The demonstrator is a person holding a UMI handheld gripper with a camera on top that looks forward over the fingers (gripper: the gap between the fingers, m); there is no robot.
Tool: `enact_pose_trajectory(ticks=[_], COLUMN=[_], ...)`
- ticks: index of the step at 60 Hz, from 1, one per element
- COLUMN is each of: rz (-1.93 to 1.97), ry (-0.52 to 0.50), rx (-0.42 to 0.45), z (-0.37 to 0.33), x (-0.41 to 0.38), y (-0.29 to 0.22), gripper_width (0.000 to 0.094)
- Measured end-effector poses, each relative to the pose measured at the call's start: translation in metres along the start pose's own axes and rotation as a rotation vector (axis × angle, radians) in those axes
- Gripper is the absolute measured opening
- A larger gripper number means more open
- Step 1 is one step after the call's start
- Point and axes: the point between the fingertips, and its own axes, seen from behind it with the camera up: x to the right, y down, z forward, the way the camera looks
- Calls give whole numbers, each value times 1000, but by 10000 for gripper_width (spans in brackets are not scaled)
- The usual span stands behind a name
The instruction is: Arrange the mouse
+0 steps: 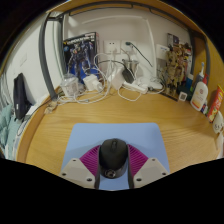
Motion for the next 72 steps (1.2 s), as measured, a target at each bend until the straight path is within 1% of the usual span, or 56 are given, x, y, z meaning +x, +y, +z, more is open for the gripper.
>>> enact_pose_trajectory(ticks=[7,8,9,10,13,14,15,25,35,43,51,58,72], rz=[-4,-3,-1,3,10,11,12,30,52,55,51,64,68], ry=[-17,-18,-15,-9,11,15,17,15,32,57,80,88,76], rx=[-4,-8,-13,-18,-19,-16,-13,62,194,285,334,369,346], z=[1,0,0,-1,-6,-9,-11,-62,-138,-201,-248,-277,-300], x=[-2,-1,-1,1,6,7,8,20,57,100,141,175,220], y=[1,1,1,1,-4,-7,-10,-70,-150,-189,-202,-198,-165], gripper_width=[477,508,584,597,785,812,798,826,837,841,835,834,829])
